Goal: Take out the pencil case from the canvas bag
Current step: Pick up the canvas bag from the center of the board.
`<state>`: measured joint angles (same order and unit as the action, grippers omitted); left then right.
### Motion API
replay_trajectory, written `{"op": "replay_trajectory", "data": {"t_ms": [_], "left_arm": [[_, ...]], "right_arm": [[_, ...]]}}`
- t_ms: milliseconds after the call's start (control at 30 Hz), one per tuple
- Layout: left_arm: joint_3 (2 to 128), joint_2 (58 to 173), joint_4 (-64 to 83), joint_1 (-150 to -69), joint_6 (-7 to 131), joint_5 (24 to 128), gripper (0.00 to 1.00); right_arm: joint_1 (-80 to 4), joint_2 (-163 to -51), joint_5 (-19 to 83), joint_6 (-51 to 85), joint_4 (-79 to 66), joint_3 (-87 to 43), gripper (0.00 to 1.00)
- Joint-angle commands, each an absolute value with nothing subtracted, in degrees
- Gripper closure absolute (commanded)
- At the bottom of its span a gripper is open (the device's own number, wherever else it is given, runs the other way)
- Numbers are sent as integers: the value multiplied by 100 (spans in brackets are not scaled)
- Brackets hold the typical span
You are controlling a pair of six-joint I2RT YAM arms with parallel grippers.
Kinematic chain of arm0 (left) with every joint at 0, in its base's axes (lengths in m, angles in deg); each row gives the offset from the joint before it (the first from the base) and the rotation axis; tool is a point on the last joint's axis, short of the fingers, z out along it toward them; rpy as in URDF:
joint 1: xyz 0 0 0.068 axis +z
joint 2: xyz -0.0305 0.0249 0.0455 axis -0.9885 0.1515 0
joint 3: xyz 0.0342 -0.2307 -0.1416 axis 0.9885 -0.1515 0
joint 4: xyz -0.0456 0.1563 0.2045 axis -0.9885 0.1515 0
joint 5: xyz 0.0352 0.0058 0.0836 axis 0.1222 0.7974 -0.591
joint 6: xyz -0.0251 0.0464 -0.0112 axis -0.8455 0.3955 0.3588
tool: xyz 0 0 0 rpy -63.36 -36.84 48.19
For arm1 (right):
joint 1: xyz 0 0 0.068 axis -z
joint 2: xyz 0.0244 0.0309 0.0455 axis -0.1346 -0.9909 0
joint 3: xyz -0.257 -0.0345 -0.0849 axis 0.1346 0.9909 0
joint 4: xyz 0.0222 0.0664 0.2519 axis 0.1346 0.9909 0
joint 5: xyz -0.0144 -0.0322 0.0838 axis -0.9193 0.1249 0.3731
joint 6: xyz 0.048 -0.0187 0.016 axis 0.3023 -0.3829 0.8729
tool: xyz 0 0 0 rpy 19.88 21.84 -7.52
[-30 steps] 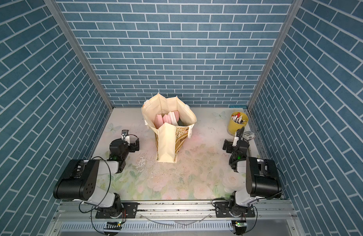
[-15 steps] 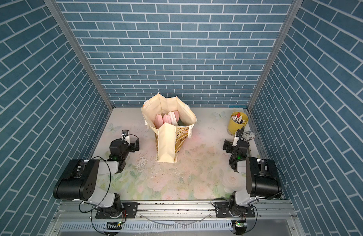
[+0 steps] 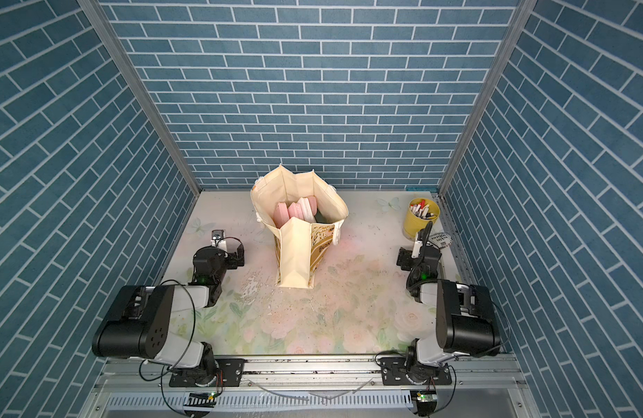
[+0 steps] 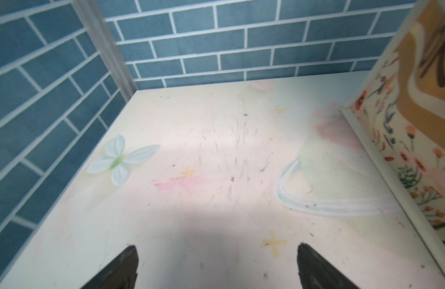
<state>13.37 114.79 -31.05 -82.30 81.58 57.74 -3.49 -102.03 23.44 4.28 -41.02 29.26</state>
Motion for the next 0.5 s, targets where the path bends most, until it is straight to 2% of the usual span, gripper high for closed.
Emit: {"op": "replay_trajectory", "data": {"t_ms": [0,100,200,300,467], "left_arm": [[1672,10595,-2170,-8187,7823,5004,5],[2130,9812,-1259,-8182,7341,4647,16],[3072,9326,105,-8181,6876,4801,19],[4233,9314,1479,-8186,6544,5483,22],[5943,9910,3341,-8181,6078,6800,24]], "right_arm": [[-387,-9415,2277,596,-2849,2174,21],[-470,-9085,2738,981,-2239,1806,25],[-762,-8933,2827,1214,-1068,1153,26],[-1142,-8746,2894,1372,-225,675,27],[-1602,-8579,3170,2007,697,32,31]]}}
